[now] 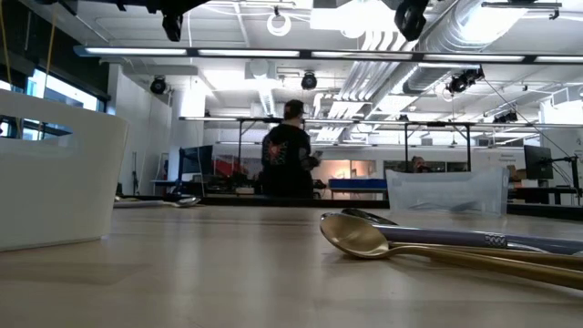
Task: Sort silverware by color (type)
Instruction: Put the black spoon into the transparent bin
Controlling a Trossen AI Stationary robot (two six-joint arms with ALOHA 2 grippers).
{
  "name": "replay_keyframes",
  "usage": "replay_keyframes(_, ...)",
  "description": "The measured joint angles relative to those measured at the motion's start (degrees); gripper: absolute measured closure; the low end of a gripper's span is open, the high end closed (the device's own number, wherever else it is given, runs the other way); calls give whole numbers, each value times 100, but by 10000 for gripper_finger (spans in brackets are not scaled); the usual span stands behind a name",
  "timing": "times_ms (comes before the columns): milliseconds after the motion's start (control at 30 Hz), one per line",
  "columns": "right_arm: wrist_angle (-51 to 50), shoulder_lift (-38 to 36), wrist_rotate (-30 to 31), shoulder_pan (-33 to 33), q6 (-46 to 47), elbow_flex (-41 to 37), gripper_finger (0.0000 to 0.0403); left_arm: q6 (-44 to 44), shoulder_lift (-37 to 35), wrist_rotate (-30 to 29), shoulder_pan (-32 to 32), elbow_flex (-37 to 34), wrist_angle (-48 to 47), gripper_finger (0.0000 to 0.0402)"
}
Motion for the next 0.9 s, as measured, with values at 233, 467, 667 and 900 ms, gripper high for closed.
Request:
replay_keyframes(233,-1477,1378,111,1396,2271,744,403,10,-13,-142,0,0,24,401)
replay_keyframes(467,-1354,2640,151,2327,4271,744,403,139,-11,-225,0,0,17,401)
replay_keyframes(667,-1057,3459,357,2541,4964,898,403,140,-11,-225,0,0,-3,401)
replay_keyframes(900,-3053,4562,1073,2628,4686,2346,403,134,-11,-240,0,0,-15,401)
